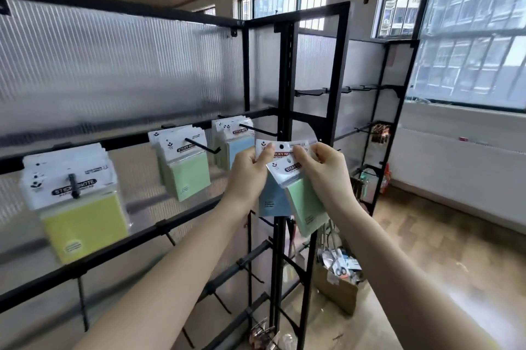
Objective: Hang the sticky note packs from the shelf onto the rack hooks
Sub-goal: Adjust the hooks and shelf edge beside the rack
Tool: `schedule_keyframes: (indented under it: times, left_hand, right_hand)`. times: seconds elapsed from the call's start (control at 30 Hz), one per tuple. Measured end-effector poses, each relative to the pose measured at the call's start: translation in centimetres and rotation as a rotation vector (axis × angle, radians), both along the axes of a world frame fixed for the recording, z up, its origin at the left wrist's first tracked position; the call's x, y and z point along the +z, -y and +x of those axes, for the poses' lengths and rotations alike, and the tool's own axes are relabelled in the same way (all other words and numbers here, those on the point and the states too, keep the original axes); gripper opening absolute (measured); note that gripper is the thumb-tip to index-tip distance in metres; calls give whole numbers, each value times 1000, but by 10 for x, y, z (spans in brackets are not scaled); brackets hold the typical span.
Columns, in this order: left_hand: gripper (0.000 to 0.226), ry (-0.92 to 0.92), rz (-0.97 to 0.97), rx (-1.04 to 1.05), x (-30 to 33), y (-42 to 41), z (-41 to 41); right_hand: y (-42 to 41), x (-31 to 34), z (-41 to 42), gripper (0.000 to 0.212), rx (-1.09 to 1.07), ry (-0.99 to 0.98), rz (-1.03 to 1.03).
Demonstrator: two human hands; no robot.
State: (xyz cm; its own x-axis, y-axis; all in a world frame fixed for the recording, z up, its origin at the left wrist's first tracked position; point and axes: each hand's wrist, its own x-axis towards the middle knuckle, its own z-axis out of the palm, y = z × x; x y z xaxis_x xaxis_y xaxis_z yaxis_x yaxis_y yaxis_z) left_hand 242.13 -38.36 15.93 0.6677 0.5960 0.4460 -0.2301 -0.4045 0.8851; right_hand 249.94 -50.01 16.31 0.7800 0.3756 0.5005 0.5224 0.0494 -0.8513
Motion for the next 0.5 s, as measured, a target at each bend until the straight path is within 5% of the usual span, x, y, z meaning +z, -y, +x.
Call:
schedule_keyframes:
  times: [0.5]
  left_hand:
    - [50, 98, 70, 74, -4, -41, 66]
  right_hand:
    - [-49, -3, 70, 52, 71, 1, 44]
